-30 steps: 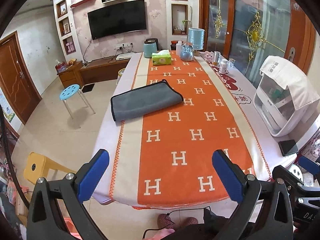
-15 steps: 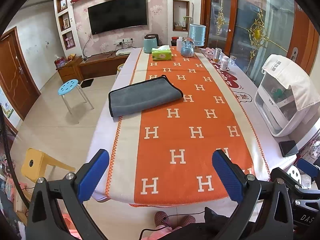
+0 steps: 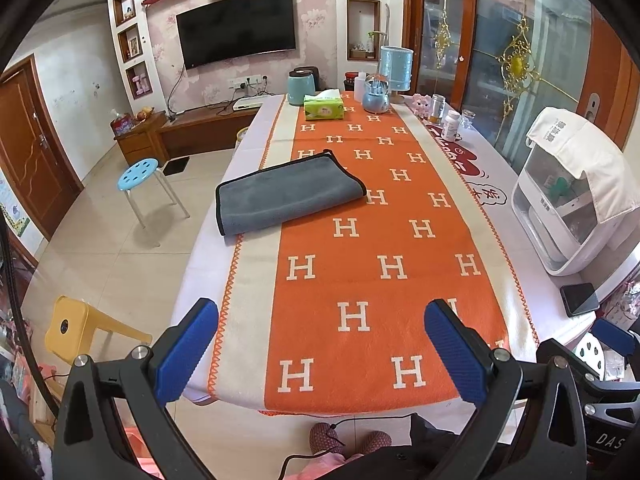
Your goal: Fold towel
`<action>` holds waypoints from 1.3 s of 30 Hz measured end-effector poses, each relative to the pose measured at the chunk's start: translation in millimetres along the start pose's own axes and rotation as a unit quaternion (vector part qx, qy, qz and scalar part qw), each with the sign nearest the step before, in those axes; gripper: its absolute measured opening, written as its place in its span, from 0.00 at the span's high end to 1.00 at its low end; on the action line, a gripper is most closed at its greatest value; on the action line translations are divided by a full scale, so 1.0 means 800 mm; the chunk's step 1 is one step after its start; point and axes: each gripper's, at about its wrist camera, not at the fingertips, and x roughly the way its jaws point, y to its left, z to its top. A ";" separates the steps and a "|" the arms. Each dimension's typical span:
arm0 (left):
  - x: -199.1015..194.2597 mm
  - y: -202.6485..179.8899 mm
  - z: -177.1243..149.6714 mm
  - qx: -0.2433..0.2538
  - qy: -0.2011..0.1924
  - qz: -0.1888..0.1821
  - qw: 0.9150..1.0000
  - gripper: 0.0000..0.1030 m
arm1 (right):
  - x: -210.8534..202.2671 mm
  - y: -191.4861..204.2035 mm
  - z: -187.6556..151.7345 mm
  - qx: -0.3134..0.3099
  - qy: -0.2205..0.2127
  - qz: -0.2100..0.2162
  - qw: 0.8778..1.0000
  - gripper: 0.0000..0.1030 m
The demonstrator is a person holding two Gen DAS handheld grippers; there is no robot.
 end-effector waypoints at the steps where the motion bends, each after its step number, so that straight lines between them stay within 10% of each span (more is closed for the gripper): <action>1: 0.001 -0.001 0.000 -0.001 0.001 0.001 1.000 0.01 | 0.001 0.000 0.000 -0.001 0.002 0.001 1.000 0.00; 39: 0.020 -0.008 -0.003 -0.003 0.012 0.011 1.000 0.01 | 0.030 -0.003 0.011 -0.009 0.034 0.004 0.999 0.00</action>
